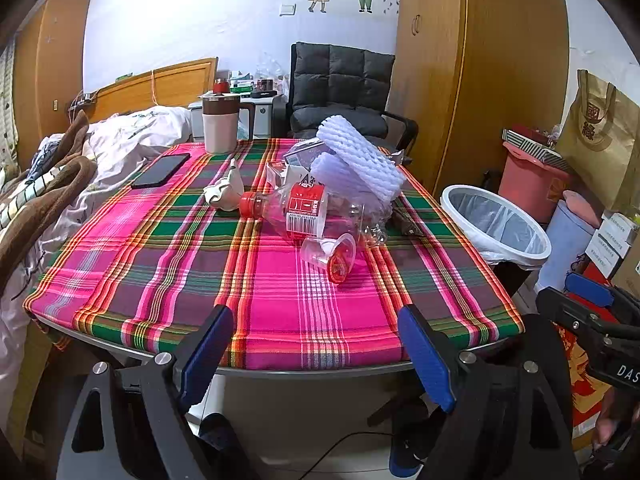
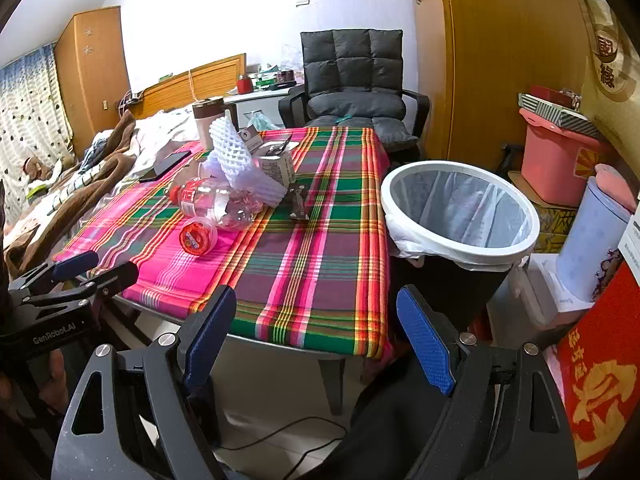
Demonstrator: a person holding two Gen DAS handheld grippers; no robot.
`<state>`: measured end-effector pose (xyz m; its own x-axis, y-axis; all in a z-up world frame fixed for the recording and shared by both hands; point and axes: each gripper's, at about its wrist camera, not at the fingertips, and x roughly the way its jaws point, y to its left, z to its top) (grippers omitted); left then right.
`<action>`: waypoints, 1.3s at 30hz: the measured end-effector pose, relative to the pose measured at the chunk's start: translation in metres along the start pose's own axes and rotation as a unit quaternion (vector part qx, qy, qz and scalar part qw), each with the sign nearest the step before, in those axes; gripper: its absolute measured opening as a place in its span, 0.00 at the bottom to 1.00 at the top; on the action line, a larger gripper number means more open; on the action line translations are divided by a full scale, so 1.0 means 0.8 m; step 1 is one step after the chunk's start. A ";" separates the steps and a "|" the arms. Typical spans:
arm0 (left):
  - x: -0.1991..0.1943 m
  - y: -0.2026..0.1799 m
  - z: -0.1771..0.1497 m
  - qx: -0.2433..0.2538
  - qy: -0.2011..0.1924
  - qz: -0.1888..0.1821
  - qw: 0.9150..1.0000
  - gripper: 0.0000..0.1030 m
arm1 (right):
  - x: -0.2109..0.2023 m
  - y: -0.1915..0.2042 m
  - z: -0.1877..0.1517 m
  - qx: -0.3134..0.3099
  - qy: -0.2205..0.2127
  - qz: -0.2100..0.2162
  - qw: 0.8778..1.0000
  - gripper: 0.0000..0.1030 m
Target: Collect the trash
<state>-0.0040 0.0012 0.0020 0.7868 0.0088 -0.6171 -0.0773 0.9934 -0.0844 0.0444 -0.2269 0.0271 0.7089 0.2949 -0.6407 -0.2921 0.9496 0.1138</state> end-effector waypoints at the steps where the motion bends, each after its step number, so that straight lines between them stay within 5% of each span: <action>1: 0.000 0.000 0.000 0.000 0.001 0.000 1.000 0.81 | 0.001 0.001 0.000 0.000 0.001 0.000 1.000 0.81; 39: 0.002 -0.001 -0.001 0.001 0.001 0.001 1.000 0.81 | 0.002 0.002 -0.001 0.000 0.002 0.003 1.000 0.81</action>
<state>-0.0035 0.0004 0.0003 0.7858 0.0098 -0.6184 -0.0768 0.9937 -0.0818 0.0442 -0.2250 0.0255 0.7041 0.3006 -0.6434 -0.2969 0.9476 0.1178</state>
